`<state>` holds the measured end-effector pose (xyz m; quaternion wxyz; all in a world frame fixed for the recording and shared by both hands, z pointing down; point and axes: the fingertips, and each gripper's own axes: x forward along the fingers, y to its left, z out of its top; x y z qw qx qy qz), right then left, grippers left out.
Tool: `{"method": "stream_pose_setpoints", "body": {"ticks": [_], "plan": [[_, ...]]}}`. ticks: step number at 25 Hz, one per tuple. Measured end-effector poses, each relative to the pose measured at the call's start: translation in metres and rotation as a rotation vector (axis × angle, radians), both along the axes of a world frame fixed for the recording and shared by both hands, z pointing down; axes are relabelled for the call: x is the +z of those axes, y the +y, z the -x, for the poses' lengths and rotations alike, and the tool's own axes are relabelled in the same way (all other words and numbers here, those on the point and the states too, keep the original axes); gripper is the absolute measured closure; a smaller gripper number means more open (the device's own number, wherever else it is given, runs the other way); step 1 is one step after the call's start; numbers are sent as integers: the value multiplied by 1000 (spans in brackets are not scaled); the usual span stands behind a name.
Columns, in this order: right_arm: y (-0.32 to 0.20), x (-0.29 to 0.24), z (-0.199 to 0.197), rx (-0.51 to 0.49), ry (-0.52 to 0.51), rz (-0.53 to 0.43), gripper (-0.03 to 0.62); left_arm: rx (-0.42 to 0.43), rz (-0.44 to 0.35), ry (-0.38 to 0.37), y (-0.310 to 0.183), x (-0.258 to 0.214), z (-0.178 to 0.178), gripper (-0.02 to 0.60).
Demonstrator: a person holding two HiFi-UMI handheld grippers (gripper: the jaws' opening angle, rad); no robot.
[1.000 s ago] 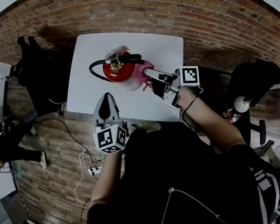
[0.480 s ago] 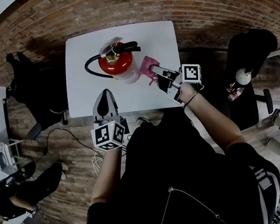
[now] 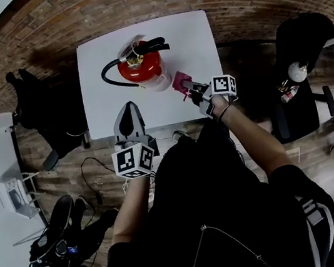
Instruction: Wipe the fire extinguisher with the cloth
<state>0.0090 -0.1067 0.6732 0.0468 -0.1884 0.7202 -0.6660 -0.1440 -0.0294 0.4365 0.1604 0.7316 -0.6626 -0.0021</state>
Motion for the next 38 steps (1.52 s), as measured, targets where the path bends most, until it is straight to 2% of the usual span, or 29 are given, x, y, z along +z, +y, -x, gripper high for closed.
{"method": "stream_pose_setpoints", "body": {"ticks": [5, 16, 26, 38], "plan": [[8, 49, 11, -15, 68, 35, 491, 20, 37, -2, 12, 13, 6, 571], [-7, 130, 27, -14, 166, 101, 491, -12, 93, -17, 33, 36, 33, 572], [-10, 161, 37, -23, 249, 129, 491, -50, 109, -32, 42, 44, 49, 571], [-12, 154, 41, -13, 218, 133, 493, -69, 107, -29, 45, 42, 47, 572]]}}
